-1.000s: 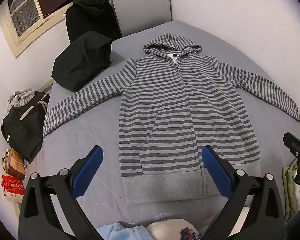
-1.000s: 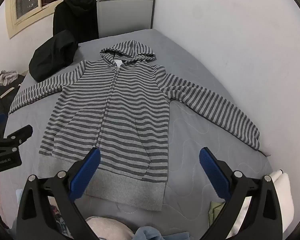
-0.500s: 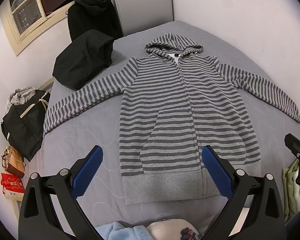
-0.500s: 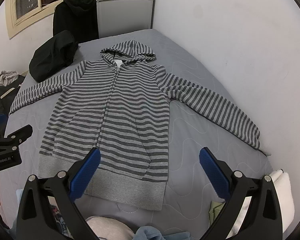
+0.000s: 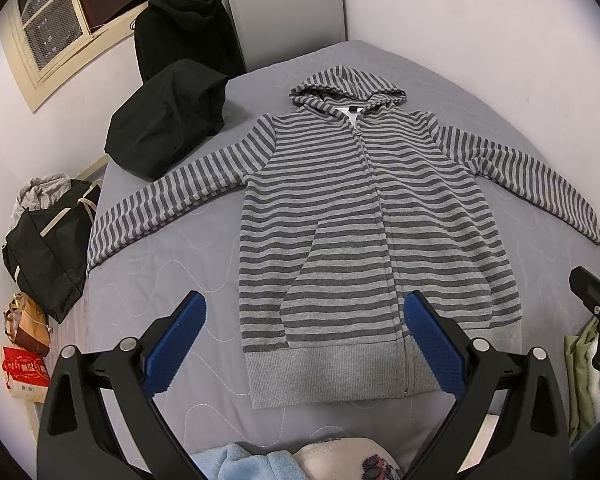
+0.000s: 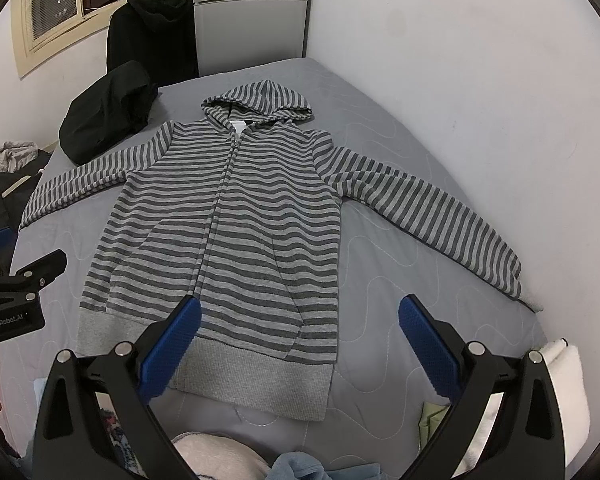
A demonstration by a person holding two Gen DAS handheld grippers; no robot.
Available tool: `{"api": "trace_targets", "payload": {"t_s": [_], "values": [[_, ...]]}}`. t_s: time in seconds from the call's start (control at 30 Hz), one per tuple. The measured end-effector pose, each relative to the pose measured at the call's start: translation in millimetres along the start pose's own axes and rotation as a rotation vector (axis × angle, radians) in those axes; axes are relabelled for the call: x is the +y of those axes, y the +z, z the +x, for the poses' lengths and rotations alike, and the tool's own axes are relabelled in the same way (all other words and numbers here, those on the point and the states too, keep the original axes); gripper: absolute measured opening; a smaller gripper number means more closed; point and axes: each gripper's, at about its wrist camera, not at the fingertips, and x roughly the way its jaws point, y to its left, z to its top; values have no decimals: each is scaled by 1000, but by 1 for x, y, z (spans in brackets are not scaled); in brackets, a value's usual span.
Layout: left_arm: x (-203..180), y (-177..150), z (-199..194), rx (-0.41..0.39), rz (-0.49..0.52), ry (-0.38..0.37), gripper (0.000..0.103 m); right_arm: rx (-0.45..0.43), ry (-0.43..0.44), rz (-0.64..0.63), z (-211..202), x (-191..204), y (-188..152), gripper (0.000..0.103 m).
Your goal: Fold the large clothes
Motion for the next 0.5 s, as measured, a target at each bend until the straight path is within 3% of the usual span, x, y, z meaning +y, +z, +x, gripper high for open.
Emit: {"api": "trace_targets", "payload": {"t_s": [0.5], "values": [[-2,0,1,4,9,8,97,-1,-1,5,-1,1,0,98]]}}
